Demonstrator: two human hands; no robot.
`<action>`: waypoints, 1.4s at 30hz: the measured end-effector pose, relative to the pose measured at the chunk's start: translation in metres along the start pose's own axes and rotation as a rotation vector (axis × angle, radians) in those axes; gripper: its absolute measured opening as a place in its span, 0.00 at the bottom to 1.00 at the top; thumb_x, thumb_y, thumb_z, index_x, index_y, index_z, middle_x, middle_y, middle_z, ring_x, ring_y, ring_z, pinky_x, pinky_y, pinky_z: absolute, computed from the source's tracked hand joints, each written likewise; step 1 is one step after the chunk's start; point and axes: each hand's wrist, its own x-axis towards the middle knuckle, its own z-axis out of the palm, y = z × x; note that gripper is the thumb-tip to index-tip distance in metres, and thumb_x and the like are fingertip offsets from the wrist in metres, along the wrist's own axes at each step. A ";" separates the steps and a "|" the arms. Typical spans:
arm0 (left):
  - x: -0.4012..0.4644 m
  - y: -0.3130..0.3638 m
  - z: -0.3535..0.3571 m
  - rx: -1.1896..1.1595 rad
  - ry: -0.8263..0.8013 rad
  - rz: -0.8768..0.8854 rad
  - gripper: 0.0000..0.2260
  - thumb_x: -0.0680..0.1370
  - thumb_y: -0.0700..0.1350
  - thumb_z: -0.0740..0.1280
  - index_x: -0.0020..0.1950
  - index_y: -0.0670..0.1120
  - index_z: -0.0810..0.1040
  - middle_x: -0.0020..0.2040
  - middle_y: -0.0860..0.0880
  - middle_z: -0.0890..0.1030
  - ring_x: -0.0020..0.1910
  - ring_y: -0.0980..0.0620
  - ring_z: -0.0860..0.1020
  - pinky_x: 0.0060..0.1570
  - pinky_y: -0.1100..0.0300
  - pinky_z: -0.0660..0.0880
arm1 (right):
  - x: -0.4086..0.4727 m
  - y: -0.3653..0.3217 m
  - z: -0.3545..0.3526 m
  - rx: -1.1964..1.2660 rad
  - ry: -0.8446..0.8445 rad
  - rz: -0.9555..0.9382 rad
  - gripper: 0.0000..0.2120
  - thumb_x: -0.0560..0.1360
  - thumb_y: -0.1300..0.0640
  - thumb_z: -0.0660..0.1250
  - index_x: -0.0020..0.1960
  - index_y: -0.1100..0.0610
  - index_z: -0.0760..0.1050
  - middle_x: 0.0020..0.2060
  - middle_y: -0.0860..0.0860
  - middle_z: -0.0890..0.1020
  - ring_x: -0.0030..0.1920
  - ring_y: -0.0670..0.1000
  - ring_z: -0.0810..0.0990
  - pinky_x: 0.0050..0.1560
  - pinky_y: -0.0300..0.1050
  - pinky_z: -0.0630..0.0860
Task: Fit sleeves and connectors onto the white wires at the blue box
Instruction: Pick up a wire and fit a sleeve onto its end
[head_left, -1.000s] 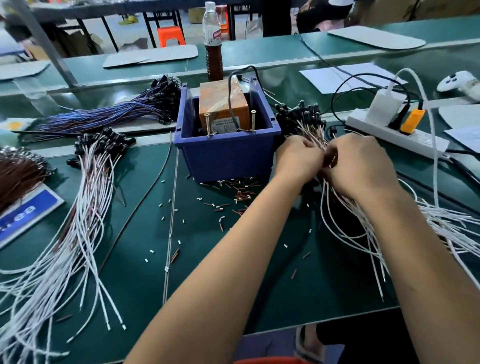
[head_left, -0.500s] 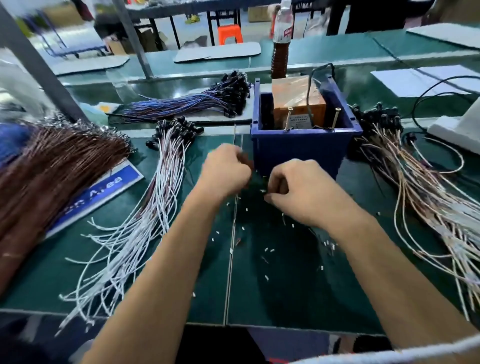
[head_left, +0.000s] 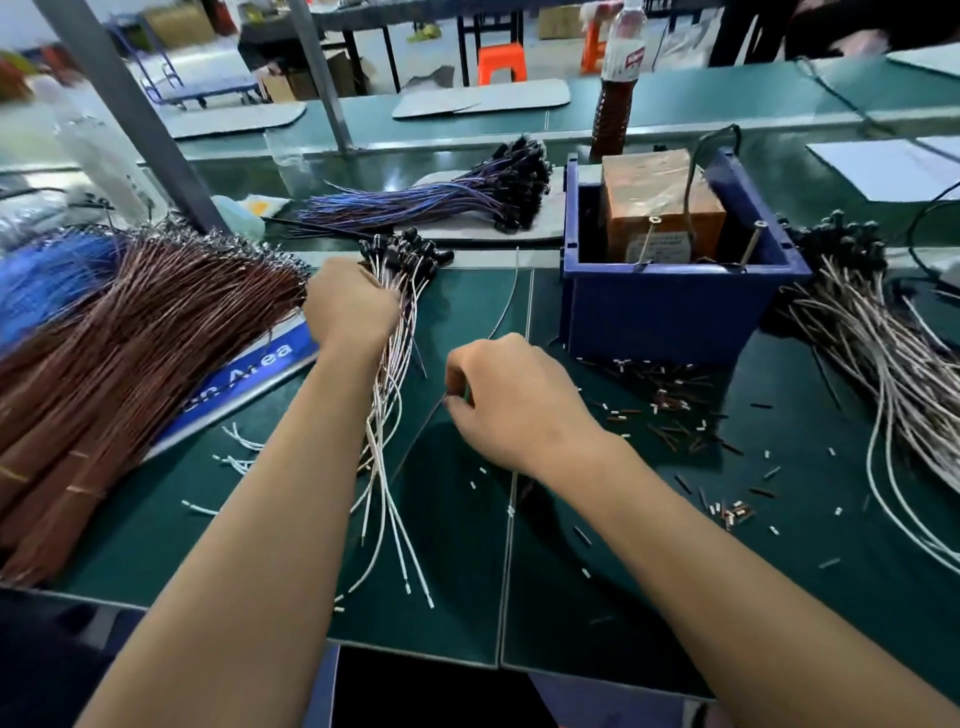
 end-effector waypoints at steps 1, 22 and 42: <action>0.002 -0.001 -0.001 -0.046 -0.027 -0.035 0.10 0.72 0.49 0.80 0.39 0.45 0.82 0.44 0.44 0.83 0.47 0.43 0.81 0.46 0.56 0.73 | 0.000 -0.001 0.003 -0.002 -0.006 -0.008 0.04 0.79 0.53 0.68 0.51 0.52 0.81 0.45 0.54 0.84 0.48 0.63 0.81 0.49 0.52 0.81; -0.092 0.142 -0.074 -2.179 -0.781 0.063 0.14 0.84 0.34 0.53 0.40 0.42 0.69 0.31 0.47 0.69 0.26 0.54 0.62 0.22 0.64 0.60 | -0.010 0.020 -0.070 0.788 0.692 -0.053 0.09 0.86 0.56 0.64 0.52 0.59 0.79 0.38 0.50 0.83 0.38 0.49 0.82 0.40 0.52 0.79; -0.141 0.096 0.024 -1.102 -0.466 0.693 0.11 0.81 0.42 0.65 0.39 0.45 0.69 0.30 0.48 0.63 0.27 0.54 0.61 0.28 0.60 0.58 | -0.049 0.143 -0.090 0.448 0.331 -0.036 0.02 0.76 0.60 0.77 0.46 0.60 0.86 0.33 0.50 0.86 0.31 0.43 0.82 0.38 0.36 0.77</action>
